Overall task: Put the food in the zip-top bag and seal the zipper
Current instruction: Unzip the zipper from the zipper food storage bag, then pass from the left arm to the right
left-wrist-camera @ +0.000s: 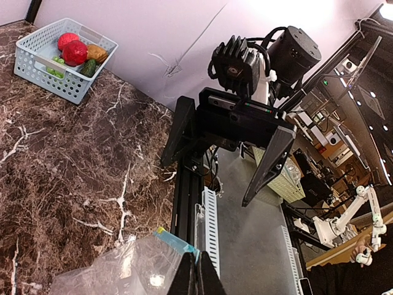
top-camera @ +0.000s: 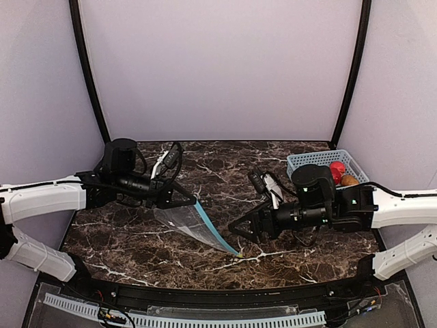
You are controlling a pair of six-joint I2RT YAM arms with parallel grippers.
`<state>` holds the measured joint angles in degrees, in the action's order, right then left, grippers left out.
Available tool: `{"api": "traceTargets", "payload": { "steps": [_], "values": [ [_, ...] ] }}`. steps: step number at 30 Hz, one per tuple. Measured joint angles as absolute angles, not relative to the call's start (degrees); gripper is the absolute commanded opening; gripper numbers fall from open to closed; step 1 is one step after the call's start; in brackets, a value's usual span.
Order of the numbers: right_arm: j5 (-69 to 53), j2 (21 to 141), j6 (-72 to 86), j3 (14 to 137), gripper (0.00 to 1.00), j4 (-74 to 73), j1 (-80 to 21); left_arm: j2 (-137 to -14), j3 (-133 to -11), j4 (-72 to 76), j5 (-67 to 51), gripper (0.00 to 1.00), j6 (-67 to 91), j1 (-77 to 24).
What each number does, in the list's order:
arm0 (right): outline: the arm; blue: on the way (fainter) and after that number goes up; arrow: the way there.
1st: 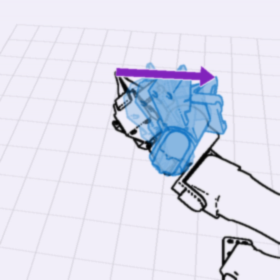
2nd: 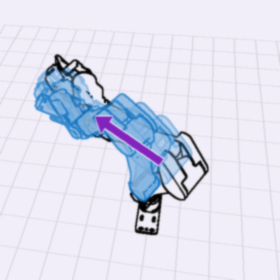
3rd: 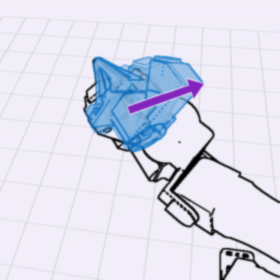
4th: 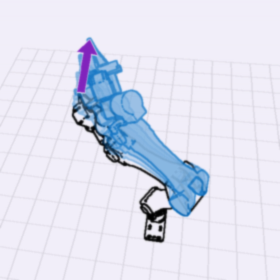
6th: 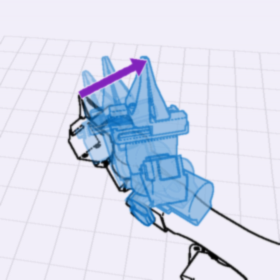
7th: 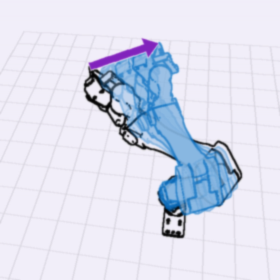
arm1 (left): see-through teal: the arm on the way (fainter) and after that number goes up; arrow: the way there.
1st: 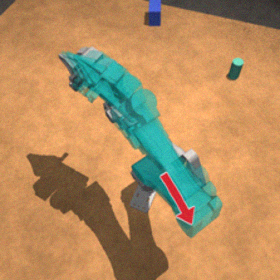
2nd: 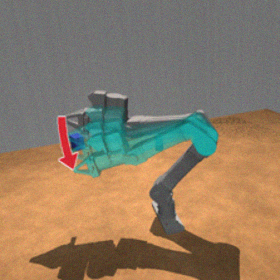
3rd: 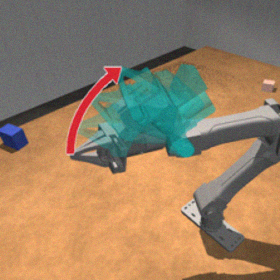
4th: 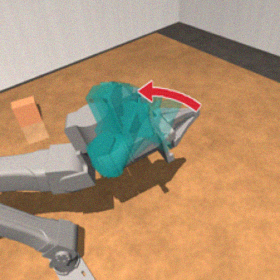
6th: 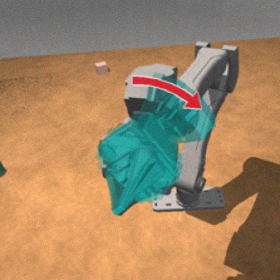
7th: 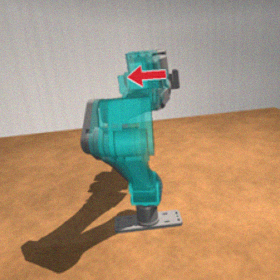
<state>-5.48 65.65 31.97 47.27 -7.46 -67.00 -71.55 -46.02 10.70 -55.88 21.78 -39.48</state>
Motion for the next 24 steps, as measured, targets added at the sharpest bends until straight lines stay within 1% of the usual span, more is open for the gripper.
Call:
{"api": "traceTargets", "payload": {
  "steps": [13, 24],
  "values": [
    [-7.6, 71.4, 32.1, 45.1, 0.84, -5.6, -66.9, -71.3, -45.9, 12.8, -55.9, 0.01, 23.2, -39.5],
    [-9.2, 73.0, 31.2, 44.4, 0.81, -4.3, -65.3, -70.4, -44.6, 13.6, -55.9, 0.01, 24.3, -40.0]
  ]
}}
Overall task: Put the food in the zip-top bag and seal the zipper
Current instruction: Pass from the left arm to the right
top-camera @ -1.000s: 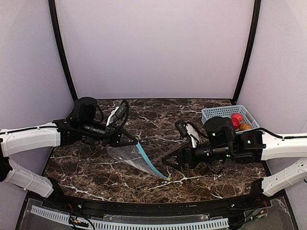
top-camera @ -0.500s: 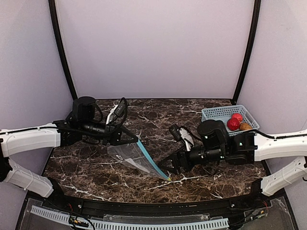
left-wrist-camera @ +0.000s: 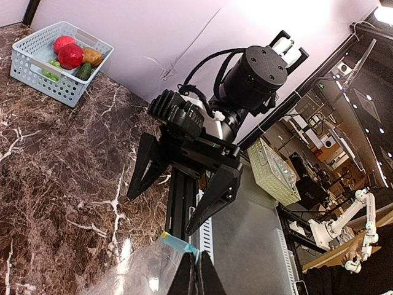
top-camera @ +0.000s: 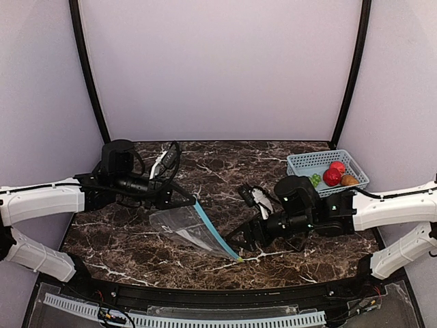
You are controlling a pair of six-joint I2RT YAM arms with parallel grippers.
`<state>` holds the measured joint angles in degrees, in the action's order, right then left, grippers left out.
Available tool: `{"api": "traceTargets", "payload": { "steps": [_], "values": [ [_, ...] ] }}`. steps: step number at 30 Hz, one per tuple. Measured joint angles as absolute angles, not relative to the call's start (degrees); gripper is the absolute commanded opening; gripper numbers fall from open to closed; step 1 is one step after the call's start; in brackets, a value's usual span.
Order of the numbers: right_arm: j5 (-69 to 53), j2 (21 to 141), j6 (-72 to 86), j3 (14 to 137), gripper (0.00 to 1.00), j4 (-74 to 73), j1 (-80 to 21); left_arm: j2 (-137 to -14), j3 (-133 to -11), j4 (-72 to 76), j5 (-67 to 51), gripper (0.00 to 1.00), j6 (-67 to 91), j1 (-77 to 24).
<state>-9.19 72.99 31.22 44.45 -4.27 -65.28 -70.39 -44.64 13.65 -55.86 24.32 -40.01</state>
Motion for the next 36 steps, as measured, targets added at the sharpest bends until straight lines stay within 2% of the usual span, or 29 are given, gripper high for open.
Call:
{"api": "traceTargets", "payload": {
  "steps": [14, 22, 27, 28, 30, 31, 34, 36],
  "values": [
    [-13.1, 77.7, 29.2, 45.4, 0.76, -2.3, -65.2, -70.4, -44.6, 13.6, -55.6, 0.01, 24.4, -40.0],
    [-14.2, 80.6, 28.7, 47.0, 0.66, -0.3, -65.2, -70.4, -44.6, 13.6, -55.4, 0.01, 24.4, -40.0],
    [-14.7, 82.3, 28.1, 48.5, 0.63, 1.4, -65.2, -70.4, -44.6, 13.7, -55.5, 0.01, 24.4, -40.0],
    [-14.8, 82.7, 28.1, 48.8, 0.56, 1.5, -65.2, -70.4, -44.6, 13.7, -55.5, 0.01, 24.4, -40.0],
    [-15.0, 83.1, 27.9, 49.2, 0.33, 1.9, -65.2, -70.4, -44.6, 13.6, -55.5, 0.01, 24.4, -40.0],
    [-15.2, 83.2, 27.8, 49.3, 0.28, 2.1, -65.2, -70.4, -44.6, 13.6, -55.5, 0.01, 24.4, -40.0],
    [-15.9, 83.2, 27.4, 49.5, 0.22, 2.7, -65.3, -70.4, -44.6, 13.6, -55.4, 0.01, 24.4, -40.0],
    [-16.5, 83.2, 27.0, 49.6, 0.14, 3.4, -65.3, -70.4, -44.6, 13.5, -55.0, 0.01, 24.2, -40.0]
  ]
}}
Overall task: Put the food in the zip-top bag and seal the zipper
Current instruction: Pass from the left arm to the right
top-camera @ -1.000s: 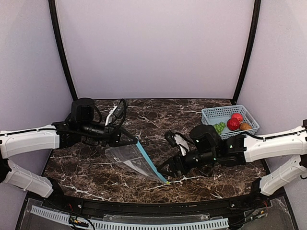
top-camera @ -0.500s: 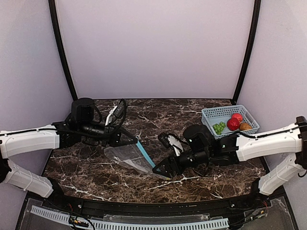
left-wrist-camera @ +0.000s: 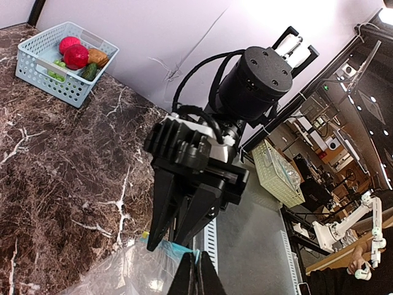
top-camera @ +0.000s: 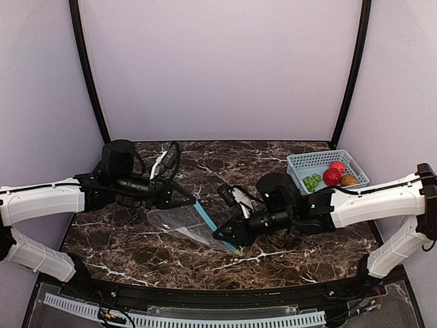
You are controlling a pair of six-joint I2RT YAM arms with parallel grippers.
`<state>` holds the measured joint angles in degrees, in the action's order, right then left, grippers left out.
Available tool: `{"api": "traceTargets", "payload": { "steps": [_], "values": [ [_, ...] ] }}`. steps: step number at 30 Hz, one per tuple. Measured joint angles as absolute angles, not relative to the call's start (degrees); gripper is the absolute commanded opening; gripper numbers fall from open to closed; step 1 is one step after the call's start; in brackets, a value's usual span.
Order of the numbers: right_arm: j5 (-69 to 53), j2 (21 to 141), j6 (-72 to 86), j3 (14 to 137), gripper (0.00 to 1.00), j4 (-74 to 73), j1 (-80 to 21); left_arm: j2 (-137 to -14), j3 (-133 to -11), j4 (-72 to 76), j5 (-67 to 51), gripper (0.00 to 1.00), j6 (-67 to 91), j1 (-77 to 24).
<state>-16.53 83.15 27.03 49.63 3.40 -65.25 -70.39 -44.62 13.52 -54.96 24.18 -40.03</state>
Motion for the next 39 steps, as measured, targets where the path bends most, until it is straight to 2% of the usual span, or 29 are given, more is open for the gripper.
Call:
{"api": "traceTargets", "payload": {
  "steps": [5, 10, 12, 14, 16, 17, 20, 22, 24, 32, 35, 39],
  "values": [
    [-17.1, 82.6, 26.9, 49.8, 0.03, 4.3, -65.3, -70.4, -44.8, 12.1, -52.8, 0.02, 23.0, -40.4],
    [-16.9, 81.1, 27.1, 49.8, 0.09, 3.8, -65.4, -70.4, -46.5, 10.3, -50.0, 0.02, 21.8, -40.9],
    [-16.9, 80.6, 27.3, 49.8, 0.08, 3.9, -65.4, -70.7, -47.7, 9.9, -49.7, 0.02, 21.5, -41.0],
    [-17.0, 80.1, 27.4, 49.8, 0.00, 3.9, -65.4, -71.6, -49.5, 9.8, -50.0, 0.07, 21.3, -41.3],
    [-17.0, 79.7, 27.8, 49.8, 0.00, 3.9, -65.4, -72.6, -51.0, 9.8, -50.3, 0.21, 21.0, -41.6],
    [-17.0, 79.6, 27.9, 49.8, 0.00, 3.9, -65.4, -73.1, -51.5, 9.8, -50.3, 0.35, 20.6, -41.7],
    [-16.7, 79.1, 28.1, 49.9, 0.00, 3.8, -65.4, -74.1, -52.4, 8.8, -49.7, 0.62, 20.4, -42.1],
    [-16.4, 78.8, 28.4, 49.9, 0.00, 3.8, -65.4, -74.0, -52.5, 7.5, -47.8, 0.70, 19.7, -42.3],
    [-15.4, 78.4, 29.0, 50.0, 0.00, 3.4, -65.4, -73.3, -52.6, 5.3, -43.5, 0.83, 19.8, -42.3],
    [-11.5, 78.0, 31.9, 51.0, 0.00, 2.8, -65.4, -58.9, -49.8, -1.9, -19.9, 0.94, 25.9, -42.8],
    [-10.7, 78.0, 32.2, 51.2, 0.00, 2.8, -65.4, -55.0, -44.2, 1.0, -16.5, 0.96, 32.9, -45.0],
    [-10.4, 78.2, 32.3, 52.6, 0.00, 2.8, -65.4, -56.6, -37.3, 5.2, -14.5, 0.96, 41.6, -49.0]
  ]
}}
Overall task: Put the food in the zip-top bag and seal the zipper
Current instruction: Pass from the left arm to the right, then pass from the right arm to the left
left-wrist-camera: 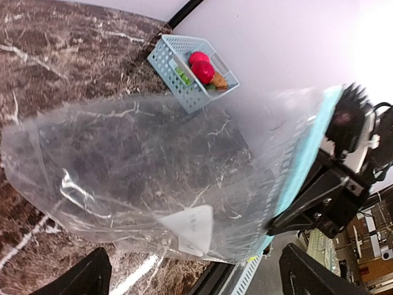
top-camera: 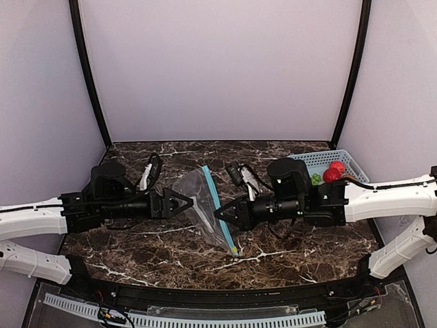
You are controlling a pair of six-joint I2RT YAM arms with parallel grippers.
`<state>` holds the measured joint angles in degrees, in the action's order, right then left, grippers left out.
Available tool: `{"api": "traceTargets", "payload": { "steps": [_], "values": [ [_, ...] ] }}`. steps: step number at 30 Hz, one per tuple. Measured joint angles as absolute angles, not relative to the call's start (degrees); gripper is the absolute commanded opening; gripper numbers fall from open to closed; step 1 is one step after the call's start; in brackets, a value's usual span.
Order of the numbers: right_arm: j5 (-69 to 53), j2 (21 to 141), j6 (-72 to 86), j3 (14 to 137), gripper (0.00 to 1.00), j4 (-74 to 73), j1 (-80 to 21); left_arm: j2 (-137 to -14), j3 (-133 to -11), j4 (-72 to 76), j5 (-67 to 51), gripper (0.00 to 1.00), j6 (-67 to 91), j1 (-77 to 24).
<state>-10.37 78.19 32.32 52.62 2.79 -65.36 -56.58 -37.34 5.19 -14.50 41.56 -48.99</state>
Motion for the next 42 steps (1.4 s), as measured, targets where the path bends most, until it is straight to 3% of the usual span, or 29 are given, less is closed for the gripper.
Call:
{"api": "traceTargets", "payload": {
  "steps": [7, 11, 20, 26, 32, 34, 38, 42],
  "values": [
    [-10.5, 78.7, 33.1, 53.5, 0.00, 3.4, -65.4, -63.8, -32.1, 19.0, -15.1, 0.91, 52.1, -52.0],
    [-10.5, 78.9, 33.4, 53.5, 0.00, 3.5, -65.4, -66.6, -32.0, 25.9, -16.3, 0.70, 55.0, -52.1],
    [-10.9, 78.9, 33.8, 53.5, 0.00, 4.3, -65.4, -69.6, -32.0, 31.7, -18.0, 0.54, 57.5, -52.3],
    [-11.7, 79.0, 34.1, 53.5, 0.00, 5.2, -65.4, -70.8, -32.0, 33.9, -18.4, 0.23, 58.6, -52.3],
    [-12.0, 79.0, 34.6, 53.3, 0.00, 6.1, -65.4, -72.2, -32.0, 35.6, -18.6, 0.02, 59.9, -52.3],
    [-12.0, 79.0, 34.7, 53.2, 0.00, 6.2, -65.4, -72.4, -32.0, 36.0, -18.6, 0.01, 59.9, -52.3],
    [-11.9, 79.0, 34.8, 53.2, 0.28, 6.2, -65.4, -72.5, -32.0, 36.5, -18.6, 0.01, 60.0, -52.3],
    [-10.5, 77.6, 35.2, 52.2, 0.38, 5.7, -65.4, -72.3, -30.9, 38.4, -18.6, 0.01, 59.7, -52.3]
  ]
}}
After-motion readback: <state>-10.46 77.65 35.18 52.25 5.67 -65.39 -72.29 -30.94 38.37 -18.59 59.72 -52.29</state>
